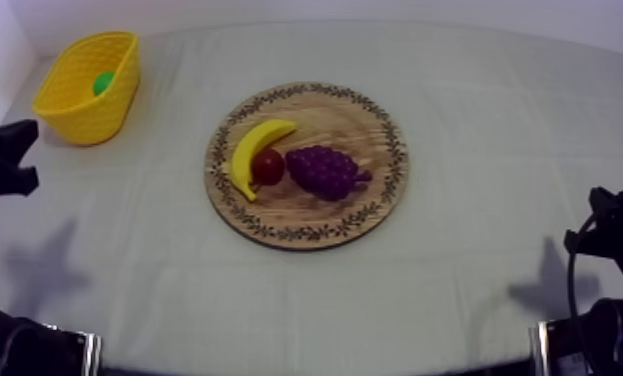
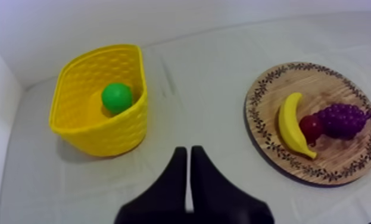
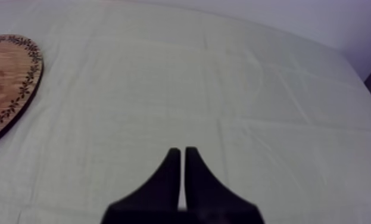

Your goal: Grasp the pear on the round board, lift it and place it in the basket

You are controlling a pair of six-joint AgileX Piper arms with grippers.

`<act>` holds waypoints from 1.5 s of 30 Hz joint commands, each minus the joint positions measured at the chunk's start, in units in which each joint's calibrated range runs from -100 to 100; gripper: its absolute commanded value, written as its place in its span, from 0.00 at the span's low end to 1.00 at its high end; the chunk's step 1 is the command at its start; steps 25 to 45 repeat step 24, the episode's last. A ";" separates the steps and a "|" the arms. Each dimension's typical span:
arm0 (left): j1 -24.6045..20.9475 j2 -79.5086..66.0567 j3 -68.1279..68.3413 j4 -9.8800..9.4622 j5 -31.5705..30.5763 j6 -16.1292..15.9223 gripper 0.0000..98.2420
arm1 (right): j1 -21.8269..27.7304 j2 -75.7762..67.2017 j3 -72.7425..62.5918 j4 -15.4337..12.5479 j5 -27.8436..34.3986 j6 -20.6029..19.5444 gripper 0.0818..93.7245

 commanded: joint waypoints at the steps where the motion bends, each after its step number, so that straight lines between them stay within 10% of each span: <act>1: -0.36 -11.40 8.37 2.01 0.23 -4.16 0.00 | 0.02 -0.05 0.01 0.01 -0.04 0.02 0.00; 45: -3.59 -30.53 25.06 1.40 3.90 1.96 0.00 | 0.02 -0.05 0.01 0.01 -0.04 0.02 0.00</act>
